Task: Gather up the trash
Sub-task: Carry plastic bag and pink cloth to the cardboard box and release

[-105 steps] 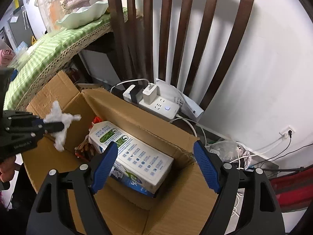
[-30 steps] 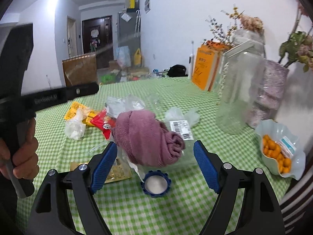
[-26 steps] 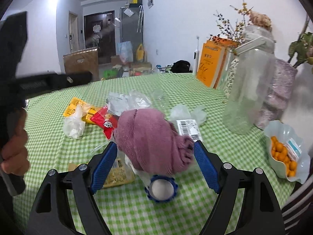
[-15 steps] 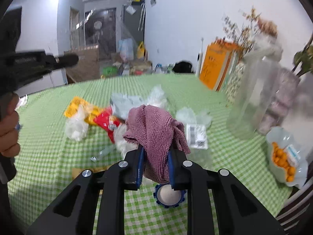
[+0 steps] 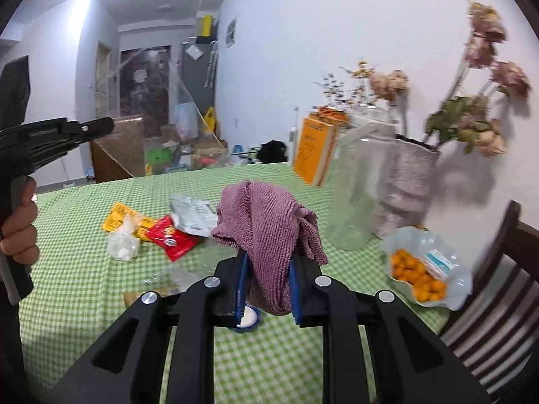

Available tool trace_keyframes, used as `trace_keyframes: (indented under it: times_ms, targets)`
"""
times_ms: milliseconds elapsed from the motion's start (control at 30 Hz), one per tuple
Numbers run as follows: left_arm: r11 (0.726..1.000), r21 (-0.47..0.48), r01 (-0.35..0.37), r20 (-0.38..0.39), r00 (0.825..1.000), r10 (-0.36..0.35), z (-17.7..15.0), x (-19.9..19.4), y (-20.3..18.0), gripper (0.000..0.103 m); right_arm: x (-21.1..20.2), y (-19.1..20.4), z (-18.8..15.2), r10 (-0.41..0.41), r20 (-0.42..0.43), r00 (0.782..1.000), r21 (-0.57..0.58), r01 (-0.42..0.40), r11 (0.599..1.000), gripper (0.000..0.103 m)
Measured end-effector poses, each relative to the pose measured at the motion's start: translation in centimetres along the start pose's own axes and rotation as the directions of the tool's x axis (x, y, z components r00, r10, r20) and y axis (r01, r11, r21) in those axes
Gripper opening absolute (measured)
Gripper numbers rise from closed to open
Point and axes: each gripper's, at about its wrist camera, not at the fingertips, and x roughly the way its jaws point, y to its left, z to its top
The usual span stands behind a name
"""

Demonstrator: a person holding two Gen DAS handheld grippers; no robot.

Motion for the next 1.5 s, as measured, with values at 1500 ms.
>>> trace_keyframes:
  times_ms: [1500]
  targets:
    - [0.84,-0.132,0.526,-0.725,0.527,-0.443,-31.2,7.3,-35.1,0.0,-23.9,-25.3,-27.0,-0.402,-0.332,0.853,0.33,0.505,0.798,0.022]
